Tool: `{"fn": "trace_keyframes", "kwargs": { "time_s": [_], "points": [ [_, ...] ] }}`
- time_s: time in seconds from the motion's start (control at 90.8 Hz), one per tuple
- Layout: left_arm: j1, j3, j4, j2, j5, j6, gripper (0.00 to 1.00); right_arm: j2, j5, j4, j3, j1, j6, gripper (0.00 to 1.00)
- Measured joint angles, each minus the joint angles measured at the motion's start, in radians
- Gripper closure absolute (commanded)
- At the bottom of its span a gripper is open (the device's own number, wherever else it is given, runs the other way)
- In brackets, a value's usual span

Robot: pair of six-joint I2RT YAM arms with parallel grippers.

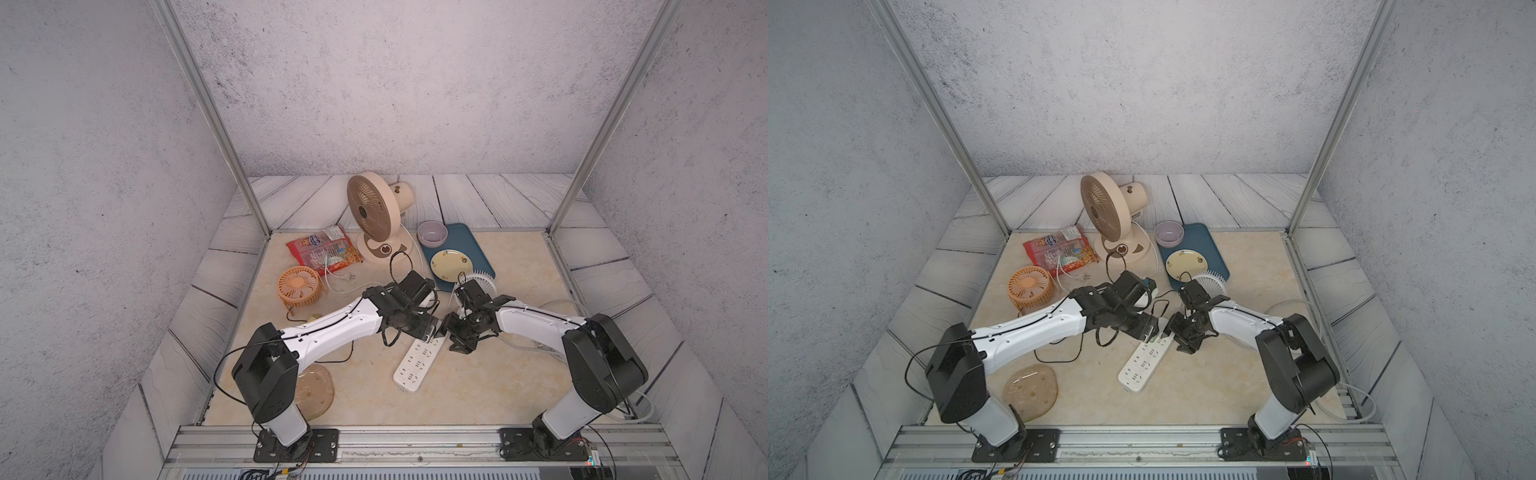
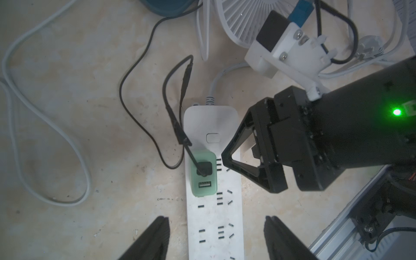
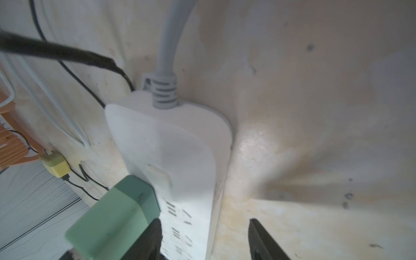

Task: Unplug the desk fan from the power strip
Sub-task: Remove the plug from the socket.

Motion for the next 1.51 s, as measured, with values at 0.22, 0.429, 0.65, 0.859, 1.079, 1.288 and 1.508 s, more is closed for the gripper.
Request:
{"fn": "trace_keyframes", "kwargs": {
  "time_s": [0.22, 0.429, 0.65, 0.859, 1.079, 1.288, 1.508],
  "points": [
    [-0.006, 0.040, -0.023, 0.073, -0.020, 0.021, 0.31, 0.034, -0.015, 0.033, 0.000, 0.000, 0.004, 0.40],
    [-0.006, 0.056, -0.033, 0.115, -0.056, 0.025, 0.34, 0.056, -0.029, 0.053, 0.000, 0.000, 0.010, 0.41],
    [-0.006, 0.074, -0.037, 0.161, -0.055, 0.029, 0.47, 0.059, -0.048, 0.088, -0.020, 0.000, 0.021, 0.43],
    [-0.006, 0.087, -0.039, 0.204, -0.052, 0.035, 0.50, 0.059, -0.062, 0.110, -0.031, 0.000, 0.030, 0.45],
    [-0.006, 0.095, -0.041, 0.227, -0.052, 0.039, 0.55, 0.059, -0.062, 0.118, -0.034, 0.000, 0.034, 0.47],
    [-0.006, 0.102, -0.040, 0.234, -0.047, 0.038, 0.66, 0.059, -0.063, 0.119, -0.034, 0.000, 0.034, 0.48],
    [-0.006, 0.105, -0.042, 0.234, -0.048, 0.039, 0.82, 0.060, -0.063, 0.118, -0.034, 0.000, 0.034, 0.49]
  ]
}}
